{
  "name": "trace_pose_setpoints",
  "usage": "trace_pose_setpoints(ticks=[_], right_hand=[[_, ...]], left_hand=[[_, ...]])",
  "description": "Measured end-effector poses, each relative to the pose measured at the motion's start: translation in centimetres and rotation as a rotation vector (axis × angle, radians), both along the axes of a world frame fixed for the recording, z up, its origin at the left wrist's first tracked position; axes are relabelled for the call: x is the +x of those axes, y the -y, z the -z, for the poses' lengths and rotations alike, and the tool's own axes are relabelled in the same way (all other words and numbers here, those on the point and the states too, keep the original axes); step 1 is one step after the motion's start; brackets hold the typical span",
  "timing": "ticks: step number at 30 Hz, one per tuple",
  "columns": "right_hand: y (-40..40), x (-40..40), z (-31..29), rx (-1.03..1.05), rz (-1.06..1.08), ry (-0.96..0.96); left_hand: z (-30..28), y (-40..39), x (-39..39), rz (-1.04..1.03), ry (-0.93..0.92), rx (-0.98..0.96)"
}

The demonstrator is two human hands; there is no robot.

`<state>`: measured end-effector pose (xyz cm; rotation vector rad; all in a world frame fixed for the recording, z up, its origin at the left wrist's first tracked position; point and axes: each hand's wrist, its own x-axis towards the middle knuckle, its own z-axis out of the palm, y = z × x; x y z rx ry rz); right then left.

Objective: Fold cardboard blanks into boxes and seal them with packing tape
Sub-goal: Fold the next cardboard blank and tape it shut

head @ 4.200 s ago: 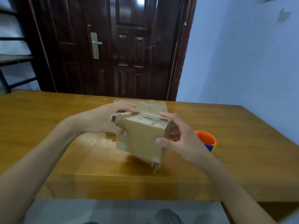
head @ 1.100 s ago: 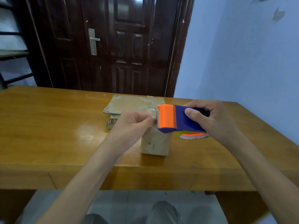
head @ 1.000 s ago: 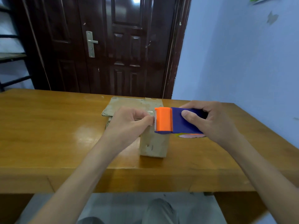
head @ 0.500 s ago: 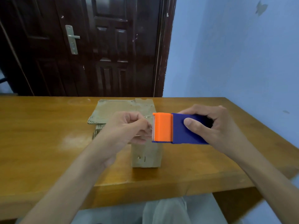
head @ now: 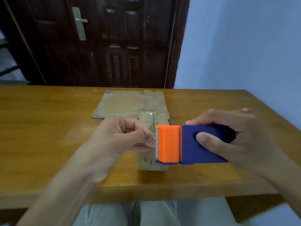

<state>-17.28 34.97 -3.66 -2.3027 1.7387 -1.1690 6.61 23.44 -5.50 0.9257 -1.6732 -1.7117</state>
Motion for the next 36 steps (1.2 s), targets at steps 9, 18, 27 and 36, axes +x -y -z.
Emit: trace_pose_setpoints(ticks=[9,18,27,36], right_hand=[[0.4,-1.6,-1.9,0.129,0.011,0.004],[1.2,-4.2,-2.3,0.290,0.126,0.031],[2.4,-4.7,-1.4,0.449,0.182,0.157],[2.7,-4.5,-1.0,0.495,0.187,0.181]], left_hand=[[-0.8,2.4,2.7,-0.050,0.037,-0.057],[-0.2,4.5,2.3,0.035,0.119,0.013],[2.0,5.3,1.8,0.072,0.164,-0.030],[3.6,6.0,1.8,0.046,0.106,-0.050]])
